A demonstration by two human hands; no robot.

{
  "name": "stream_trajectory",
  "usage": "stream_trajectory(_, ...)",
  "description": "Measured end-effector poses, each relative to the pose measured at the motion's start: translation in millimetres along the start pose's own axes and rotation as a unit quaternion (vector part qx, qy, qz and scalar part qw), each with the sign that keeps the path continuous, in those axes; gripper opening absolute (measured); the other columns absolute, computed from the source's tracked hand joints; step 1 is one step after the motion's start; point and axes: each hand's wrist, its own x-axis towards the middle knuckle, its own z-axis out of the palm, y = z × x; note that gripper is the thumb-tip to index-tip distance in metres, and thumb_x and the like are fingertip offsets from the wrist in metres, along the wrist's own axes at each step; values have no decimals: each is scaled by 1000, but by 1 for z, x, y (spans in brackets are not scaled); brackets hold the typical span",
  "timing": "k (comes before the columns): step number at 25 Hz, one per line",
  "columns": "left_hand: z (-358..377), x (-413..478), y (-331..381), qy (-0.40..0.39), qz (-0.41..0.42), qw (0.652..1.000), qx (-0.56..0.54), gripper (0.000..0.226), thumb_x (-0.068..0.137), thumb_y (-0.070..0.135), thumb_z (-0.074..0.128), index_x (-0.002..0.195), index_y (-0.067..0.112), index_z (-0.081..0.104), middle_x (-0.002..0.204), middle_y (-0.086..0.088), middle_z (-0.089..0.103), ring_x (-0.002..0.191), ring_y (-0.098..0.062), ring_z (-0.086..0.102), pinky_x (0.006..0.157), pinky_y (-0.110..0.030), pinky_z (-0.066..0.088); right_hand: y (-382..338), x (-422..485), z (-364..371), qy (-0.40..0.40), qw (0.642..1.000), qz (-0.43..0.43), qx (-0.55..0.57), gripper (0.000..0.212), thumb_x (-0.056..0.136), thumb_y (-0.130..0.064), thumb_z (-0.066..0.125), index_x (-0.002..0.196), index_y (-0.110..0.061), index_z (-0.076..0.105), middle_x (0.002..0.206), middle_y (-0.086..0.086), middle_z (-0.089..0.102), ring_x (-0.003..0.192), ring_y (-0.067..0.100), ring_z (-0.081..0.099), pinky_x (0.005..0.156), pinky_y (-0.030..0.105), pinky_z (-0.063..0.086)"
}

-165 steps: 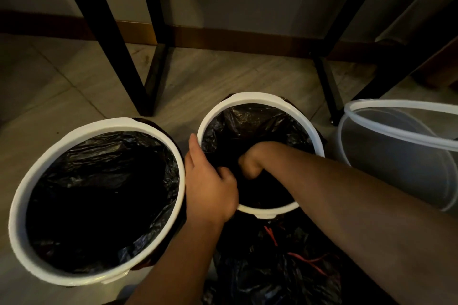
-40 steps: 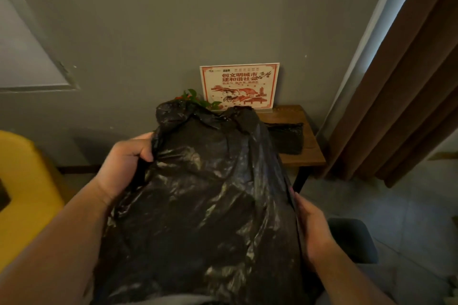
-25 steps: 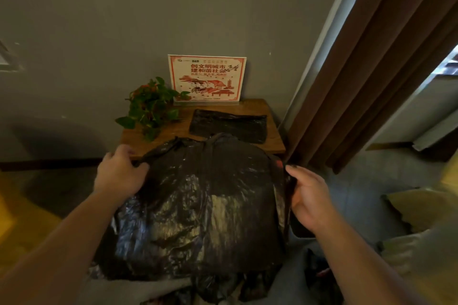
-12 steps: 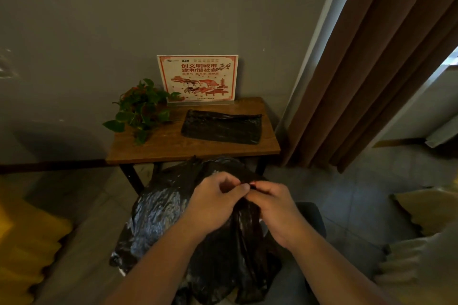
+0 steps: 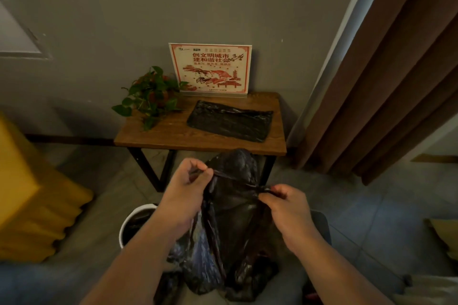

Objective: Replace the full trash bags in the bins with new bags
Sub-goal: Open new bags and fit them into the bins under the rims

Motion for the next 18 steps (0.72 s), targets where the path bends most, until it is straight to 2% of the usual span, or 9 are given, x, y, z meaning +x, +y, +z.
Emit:
stream_trajectory(2,-1,-2,5,-13,29,999,-22,25,104,6,60,91,24,69,100,-15,74,94,-32,73,86,-45,58,4,2,-17,27,997,11,-72,10,85,-24,79,84,-33,74,74,-4,75,64,7,72,53,26,54)
stream_trajectory(4,-5,-5,10,-13,77,996,35,40,104,1,56,80,26,76,96,-5,78,97,-30,74,82,-36,59,9,-3,-30,12,990,37,-133,19,83,-19,79,91,-30,65,81,0,73,63,10,72,50,25,53)
stream_trajectory(6,-7,-7,18,6,120,984,133,44,105,4,55,80,31,80,99,13,77,98,-10,73,79,-19,54,13,-14,-39,-42,978,78,-189,37,82,-19,78,104,-32,52,98,3,70,72,16,74,53,27,58)
stream_trajectory(8,-8,-10,25,26,174,953,245,42,106,10,58,89,40,80,106,29,70,104,10,63,80,-5,46,14,-26,-47,-108,949,86,-283,58,75,-32,79,120,-37,43,110,-1,68,88,16,73,69,34,61)
stream_trajectory(10,-9,-16,31,16,235,918,320,33,105,17,62,99,45,77,112,34,64,109,19,55,83,0,41,12,-38,-49,-102,933,8,-345,71,73,-47,80,127,-58,36,133,-7,53,109,13,63,93,34,56)
stream_trajectory(12,-10,-19,36,-27,270,892,361,26,101,22,69,105,48,73,116,34,61,114,19,52,87,-1,39,1,-46,-43,-22,920,-144,-363,51,77,-61,77,114,-71,43,153,-8,30,138,20,46,114,43,43)
stream_trajectory(15,-19,-18,44,-115,262,874,393,31,94,25,78,107,53,71,122,37,56,118,23,47,92,0,34,-18,-39,-22,19,809,-326,-489,37,83,-70,65,119,-62,64,174,-1,5,160,28,6,123,52,12)
stream_trajectory(17,-30,-16,49,-162,255,860,411,34,92,23,80,107,53,73,127,39,53,120,21,47,96,0,33,-30,-24,-7,6,751,-332,-570,41,91,-60,62,132,-54,63,175,5,10,161,29,9,126,52,10)
stream_trajectory(18,-37,-15,51,-169,258,854,419,34,92,20,80,104,51,75,127,38,53,121,18,49,99,-3,34,-37,-17,-3,7,747,-313,-587,40,96,-51,60,136,-49,62,170,2,26,156,27,26,126,50,19)
